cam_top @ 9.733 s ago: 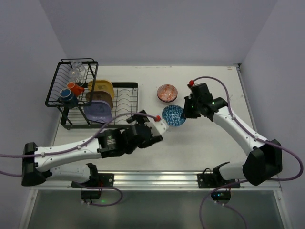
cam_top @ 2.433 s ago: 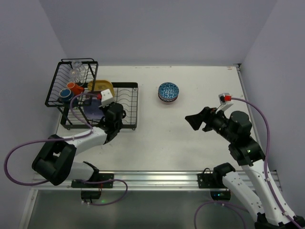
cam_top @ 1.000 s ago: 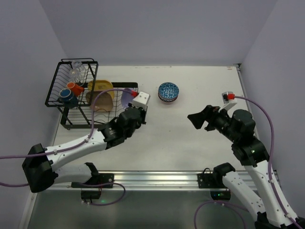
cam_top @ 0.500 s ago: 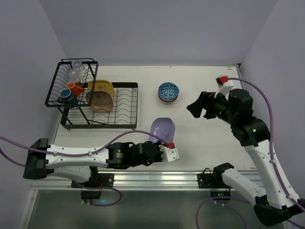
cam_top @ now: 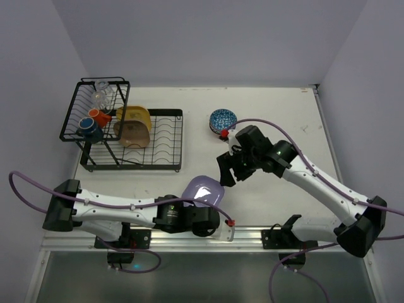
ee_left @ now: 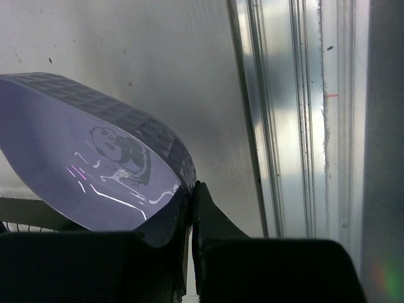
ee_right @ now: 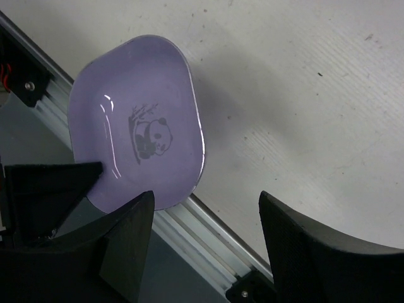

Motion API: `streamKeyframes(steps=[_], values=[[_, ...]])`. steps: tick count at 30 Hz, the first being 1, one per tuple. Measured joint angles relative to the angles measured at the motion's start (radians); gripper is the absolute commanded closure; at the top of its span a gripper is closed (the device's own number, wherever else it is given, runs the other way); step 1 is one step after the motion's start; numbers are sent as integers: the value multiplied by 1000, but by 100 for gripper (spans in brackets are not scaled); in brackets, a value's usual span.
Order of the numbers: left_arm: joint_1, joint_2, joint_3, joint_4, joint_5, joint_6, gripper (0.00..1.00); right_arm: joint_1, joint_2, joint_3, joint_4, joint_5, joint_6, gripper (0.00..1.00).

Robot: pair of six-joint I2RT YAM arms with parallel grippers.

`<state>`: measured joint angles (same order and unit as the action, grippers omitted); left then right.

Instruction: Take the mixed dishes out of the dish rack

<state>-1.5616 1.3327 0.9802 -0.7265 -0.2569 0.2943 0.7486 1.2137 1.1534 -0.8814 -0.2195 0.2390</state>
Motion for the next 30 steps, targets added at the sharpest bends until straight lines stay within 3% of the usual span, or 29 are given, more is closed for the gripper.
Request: streamKeyframes(steps=[12,15,17,19,22,24,25,26,27,30], values=[[-19,0,51,-50,53,40,100,68,122,-10,8,19,-20,47],[-19,0,61,-51,53,42,100,76,152,-11,13,18,-26,58],[-19,0,63,-52,53,43,100,80,172,-15,16,16,-34,74],[-19,0,63,-53,52,44,100,87,187,-19,17,15,-39,98],[-19,0,63,-55,48,46,100,95,194,-23,21,16,-31,100],[-21,-1,63,-55,35,41,80,95,193,-23,24,21,-29,100],[-21,-2,61,-54,18,39,52,95,193,-23,29,28,-26,100],[-21,-6,57,-51,-6,38,31,94,193,-23,32,45,-23,100],[-21,-14,48,-45,-41,24,1,88,192,-23,35,58,-18,100],[9,-62,12,-29,-151,-50,0,31,177,-47,64,83,11,100]])
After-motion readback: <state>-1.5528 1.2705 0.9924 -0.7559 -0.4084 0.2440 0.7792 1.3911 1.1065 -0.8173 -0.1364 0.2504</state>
